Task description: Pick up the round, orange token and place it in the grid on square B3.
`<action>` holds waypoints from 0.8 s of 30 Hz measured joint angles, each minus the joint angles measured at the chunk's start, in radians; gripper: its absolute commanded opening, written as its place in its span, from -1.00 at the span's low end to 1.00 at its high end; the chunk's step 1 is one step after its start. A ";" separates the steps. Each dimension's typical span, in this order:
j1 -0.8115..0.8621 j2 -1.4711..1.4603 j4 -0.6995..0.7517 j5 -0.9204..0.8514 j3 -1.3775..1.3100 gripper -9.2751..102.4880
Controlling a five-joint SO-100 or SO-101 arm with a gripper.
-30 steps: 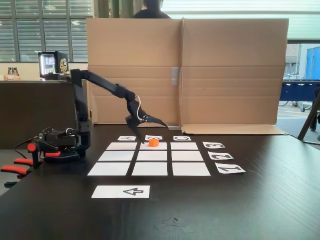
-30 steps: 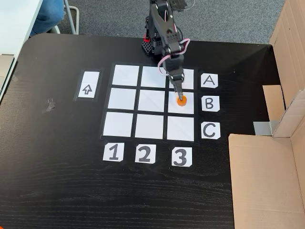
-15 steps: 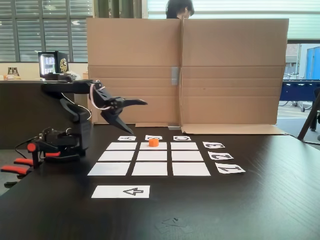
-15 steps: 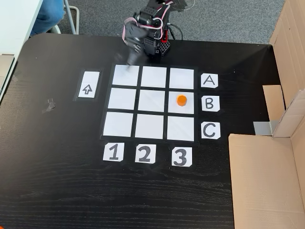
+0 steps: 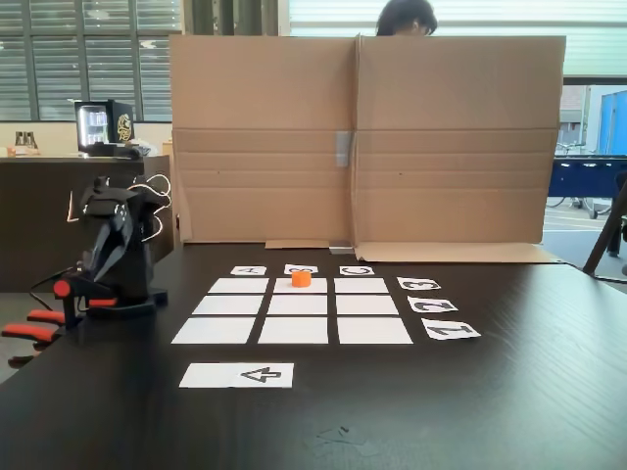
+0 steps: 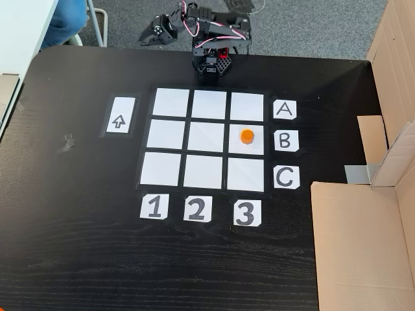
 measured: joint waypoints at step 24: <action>0.058 0.141 0.095 -0.034 0.061 -0.85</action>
